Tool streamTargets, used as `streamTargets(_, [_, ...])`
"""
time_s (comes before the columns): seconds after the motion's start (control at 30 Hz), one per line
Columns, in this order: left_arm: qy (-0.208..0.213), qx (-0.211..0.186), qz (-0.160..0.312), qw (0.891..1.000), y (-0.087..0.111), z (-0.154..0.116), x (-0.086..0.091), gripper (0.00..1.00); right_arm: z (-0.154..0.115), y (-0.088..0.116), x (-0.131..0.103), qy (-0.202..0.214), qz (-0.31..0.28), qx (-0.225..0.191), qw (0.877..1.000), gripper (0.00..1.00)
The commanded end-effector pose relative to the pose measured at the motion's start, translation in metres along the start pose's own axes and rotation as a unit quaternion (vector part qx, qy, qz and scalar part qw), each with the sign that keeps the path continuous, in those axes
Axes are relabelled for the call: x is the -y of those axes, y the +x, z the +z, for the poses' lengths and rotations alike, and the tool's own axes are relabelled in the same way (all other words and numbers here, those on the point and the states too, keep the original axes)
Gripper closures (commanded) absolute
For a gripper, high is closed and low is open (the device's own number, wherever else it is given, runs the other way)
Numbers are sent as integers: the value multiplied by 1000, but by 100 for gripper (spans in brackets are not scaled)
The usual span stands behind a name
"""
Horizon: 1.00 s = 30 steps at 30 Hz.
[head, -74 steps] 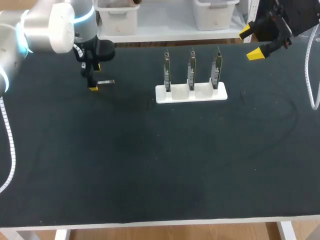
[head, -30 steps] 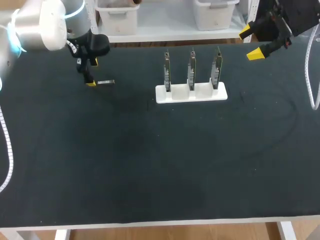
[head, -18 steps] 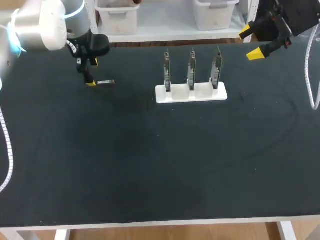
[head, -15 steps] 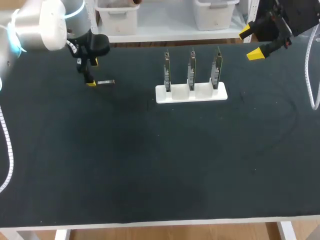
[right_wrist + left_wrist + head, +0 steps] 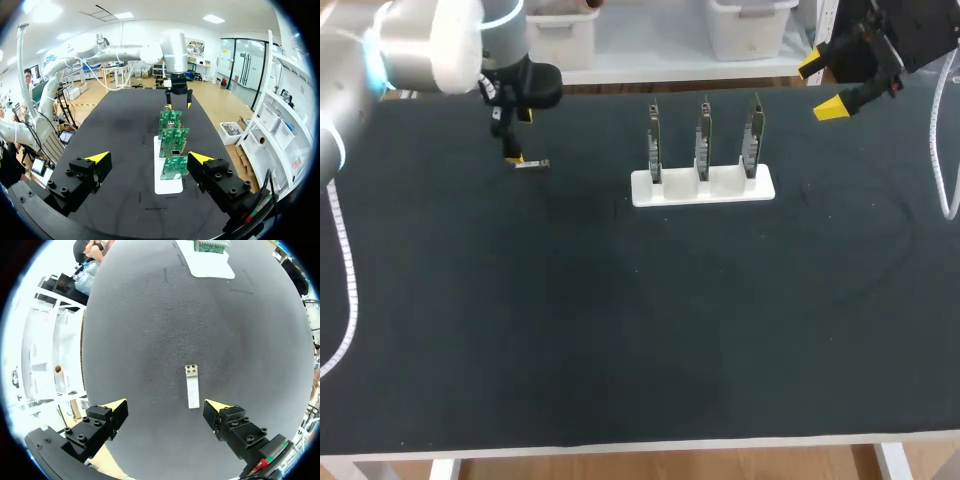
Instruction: Pick up the optical module with the left hand, and insert it into the network port with the right hand.
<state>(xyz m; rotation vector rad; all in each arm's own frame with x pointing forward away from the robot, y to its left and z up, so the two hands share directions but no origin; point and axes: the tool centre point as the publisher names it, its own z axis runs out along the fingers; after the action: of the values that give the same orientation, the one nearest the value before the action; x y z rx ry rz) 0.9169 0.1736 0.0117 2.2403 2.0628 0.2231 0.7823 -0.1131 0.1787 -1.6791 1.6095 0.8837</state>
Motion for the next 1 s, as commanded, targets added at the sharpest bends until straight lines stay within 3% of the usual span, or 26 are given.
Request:
streamTargets(0.03, [318,-2,-1,948,-1,-4,-4,0,0,0,0,0,0,0,1000,0])
streamTargets(0.5, [329,56,-55,941,21,26,21,0,0,0,0,0,0,0,1000,0])
streamTargets(1.0, [333,41,-44,941,22,30,16,0,0,0,0,0,0,0,1000,0])
